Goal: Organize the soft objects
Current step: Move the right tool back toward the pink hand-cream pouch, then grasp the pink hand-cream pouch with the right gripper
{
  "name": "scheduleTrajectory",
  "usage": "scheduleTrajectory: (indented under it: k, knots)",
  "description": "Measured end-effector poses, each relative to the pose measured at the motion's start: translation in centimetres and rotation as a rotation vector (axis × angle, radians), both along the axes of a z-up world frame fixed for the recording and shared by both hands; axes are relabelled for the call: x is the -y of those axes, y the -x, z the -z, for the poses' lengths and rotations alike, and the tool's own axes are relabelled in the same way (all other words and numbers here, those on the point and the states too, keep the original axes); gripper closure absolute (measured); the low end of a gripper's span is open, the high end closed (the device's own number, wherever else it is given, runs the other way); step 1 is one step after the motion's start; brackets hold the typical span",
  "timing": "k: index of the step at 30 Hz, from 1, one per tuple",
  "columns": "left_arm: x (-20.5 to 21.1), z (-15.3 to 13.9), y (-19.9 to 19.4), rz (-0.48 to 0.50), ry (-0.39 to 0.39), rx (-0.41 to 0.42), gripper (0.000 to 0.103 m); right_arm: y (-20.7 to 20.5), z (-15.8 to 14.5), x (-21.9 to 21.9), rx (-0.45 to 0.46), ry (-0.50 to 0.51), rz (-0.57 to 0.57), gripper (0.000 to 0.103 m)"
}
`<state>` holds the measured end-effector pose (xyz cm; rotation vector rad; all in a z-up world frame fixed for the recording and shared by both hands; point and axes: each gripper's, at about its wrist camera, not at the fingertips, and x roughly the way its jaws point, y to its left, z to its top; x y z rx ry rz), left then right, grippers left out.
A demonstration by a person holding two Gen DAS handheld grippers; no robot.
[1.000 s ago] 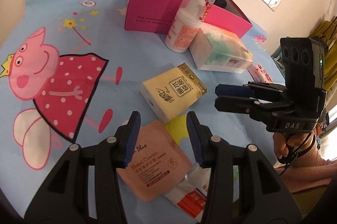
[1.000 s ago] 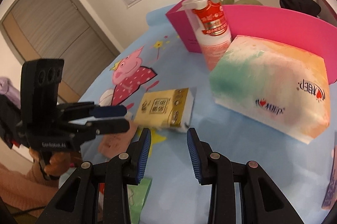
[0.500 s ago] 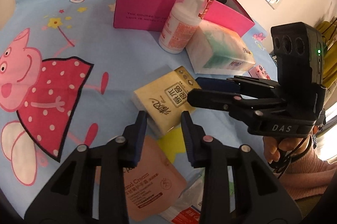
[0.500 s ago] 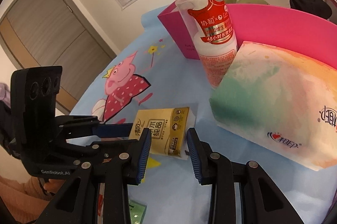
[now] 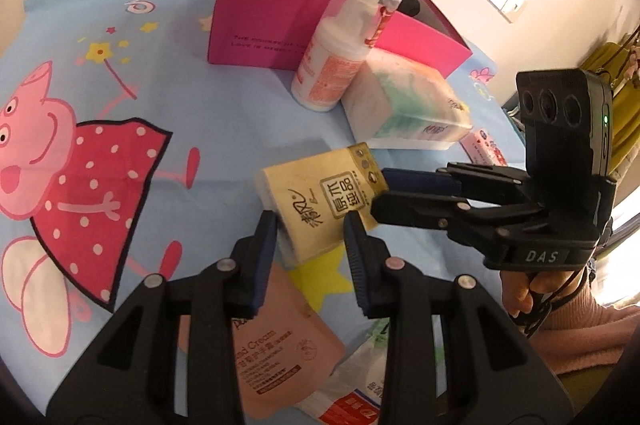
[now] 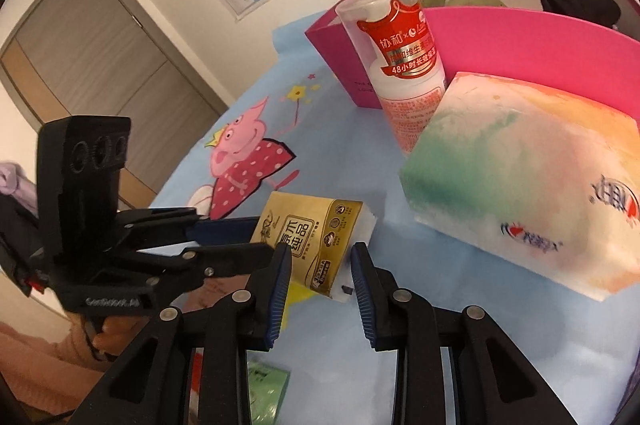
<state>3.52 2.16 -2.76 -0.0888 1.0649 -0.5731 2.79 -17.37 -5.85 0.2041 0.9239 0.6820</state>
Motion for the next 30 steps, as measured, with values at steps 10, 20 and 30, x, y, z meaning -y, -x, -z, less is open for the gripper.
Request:
scheduleTrajectory:
  k: [10, 20, 30]
  knots:
    - [-1.6, -0.9, 1.0, -0.018, -0.032, 0.031, 0.067, 2.5, -1.1, 1.2, 0.024, 0.033, 0.036, 0.071]
    - [-6.0, -0.7, 4.5, -0.093, -0.064, -0.004, 0.067, 4.4, 0.3, -3.7, -0.041, -0.006, -0.167, 0.07]
    - [-6.3, 0.9, 7.3, -0.051, -0.007, -0.095, 0.059, 2.9, 2.3, -5.3, -0.089, -0.019, -0.16, 0.07]
